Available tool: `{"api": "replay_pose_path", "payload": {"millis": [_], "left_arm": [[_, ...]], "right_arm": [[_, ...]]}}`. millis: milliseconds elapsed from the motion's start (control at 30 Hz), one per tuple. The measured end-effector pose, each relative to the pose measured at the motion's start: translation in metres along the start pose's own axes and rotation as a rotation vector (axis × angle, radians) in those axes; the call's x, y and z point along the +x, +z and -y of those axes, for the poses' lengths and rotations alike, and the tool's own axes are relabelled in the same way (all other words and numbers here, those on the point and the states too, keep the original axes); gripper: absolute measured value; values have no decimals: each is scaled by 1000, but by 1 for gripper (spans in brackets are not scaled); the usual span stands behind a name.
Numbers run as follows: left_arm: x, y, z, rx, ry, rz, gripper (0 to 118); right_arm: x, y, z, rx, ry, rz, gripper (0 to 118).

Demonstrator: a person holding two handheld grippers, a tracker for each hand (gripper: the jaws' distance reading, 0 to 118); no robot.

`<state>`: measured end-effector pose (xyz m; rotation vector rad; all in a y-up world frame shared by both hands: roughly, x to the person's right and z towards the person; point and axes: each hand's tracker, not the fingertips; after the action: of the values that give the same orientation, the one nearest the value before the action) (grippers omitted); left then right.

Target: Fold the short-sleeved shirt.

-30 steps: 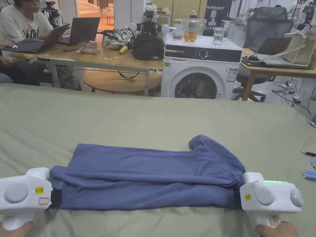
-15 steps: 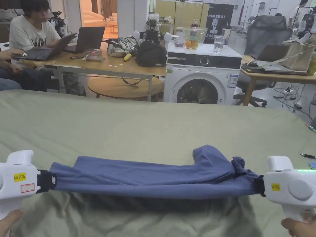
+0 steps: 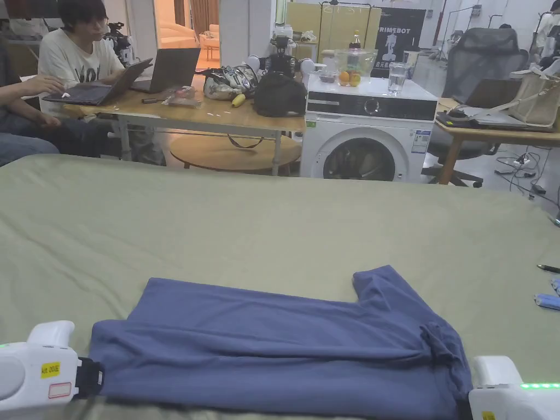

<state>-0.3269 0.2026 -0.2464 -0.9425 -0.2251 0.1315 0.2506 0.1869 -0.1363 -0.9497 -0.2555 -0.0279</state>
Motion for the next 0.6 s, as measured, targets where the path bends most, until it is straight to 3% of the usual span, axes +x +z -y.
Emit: {"api": "replay_pose_path", "payload": {"millis": [200,267,300,333,400,600], "left_arm": [[-10,-33,9,-43,-12,-17,0],[-9,-29,5,-33,9,-13,0],[-6,-25,4,-36,12,-16,9],[-4,-22,2,-34,14,-20,19],[2,-14,-3,14,-4,-24,30],[44,19,-15,292,-69,20,36]], "right_arm": [[-10,-12,6,9,39,39,1],[-14,-8,4,22,47,51,10],[-15,-4,0,17,37,61,27],[-16,1,-2,33,13,73,36],[-20,18,-10,134,-29,64,42],[-53,56,-39,401,-70,-18,43]]}}
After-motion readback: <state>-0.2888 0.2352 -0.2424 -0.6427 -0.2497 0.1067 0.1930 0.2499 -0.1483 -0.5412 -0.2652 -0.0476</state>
